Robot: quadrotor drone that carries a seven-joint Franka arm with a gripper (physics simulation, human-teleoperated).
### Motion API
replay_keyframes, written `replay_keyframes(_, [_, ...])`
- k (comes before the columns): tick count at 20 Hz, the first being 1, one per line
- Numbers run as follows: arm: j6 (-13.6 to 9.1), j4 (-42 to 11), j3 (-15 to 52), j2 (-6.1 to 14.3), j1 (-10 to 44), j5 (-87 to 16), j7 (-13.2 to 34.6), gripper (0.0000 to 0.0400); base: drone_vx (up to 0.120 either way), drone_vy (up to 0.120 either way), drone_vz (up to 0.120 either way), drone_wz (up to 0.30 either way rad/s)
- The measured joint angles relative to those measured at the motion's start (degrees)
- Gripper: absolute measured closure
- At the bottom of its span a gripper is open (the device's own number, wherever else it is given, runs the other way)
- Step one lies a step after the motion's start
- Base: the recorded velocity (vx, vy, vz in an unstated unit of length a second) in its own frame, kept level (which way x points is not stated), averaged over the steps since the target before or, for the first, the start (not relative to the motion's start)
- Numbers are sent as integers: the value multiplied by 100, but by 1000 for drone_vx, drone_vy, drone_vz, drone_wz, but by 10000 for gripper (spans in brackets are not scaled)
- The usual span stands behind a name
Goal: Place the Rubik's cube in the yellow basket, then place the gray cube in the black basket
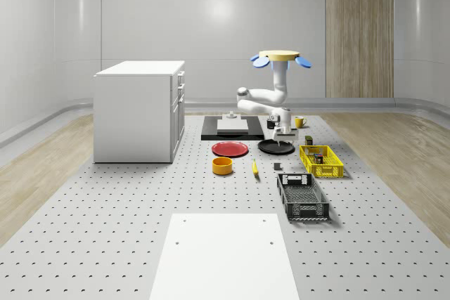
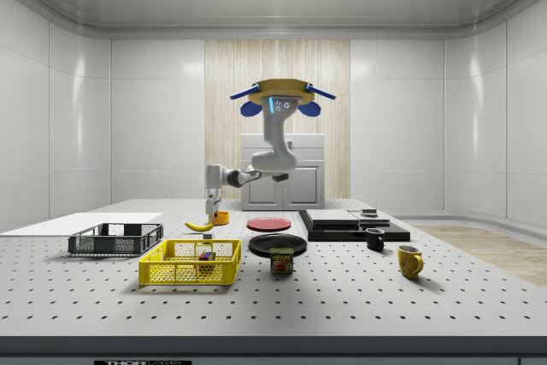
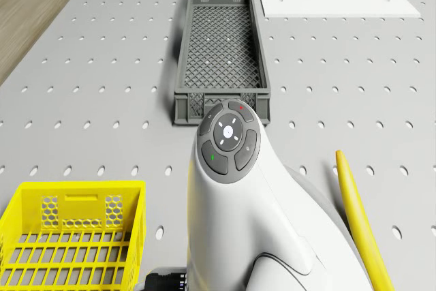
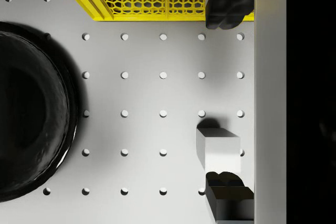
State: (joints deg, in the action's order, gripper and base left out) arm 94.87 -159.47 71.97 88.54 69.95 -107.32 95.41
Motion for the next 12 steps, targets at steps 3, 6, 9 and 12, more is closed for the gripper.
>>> replay_keyframes(3, [-1, 0, 0, -1, 0, 0, 0, 0, 0, -120, 0, 0])
replay_keyframes(6, [-2, 0, 0, -2, -1, -1, 0, 0, 0, -120, 0, 0])
replay_keyframes(9, [-3, 0, 0, -3, -1, -1, -1, 0, 0, -53, -53, 0])
replay_keyframes(12, [-3, 0, 0, -4, -1, -2, -1, 0, 0, 0, -120, 0])
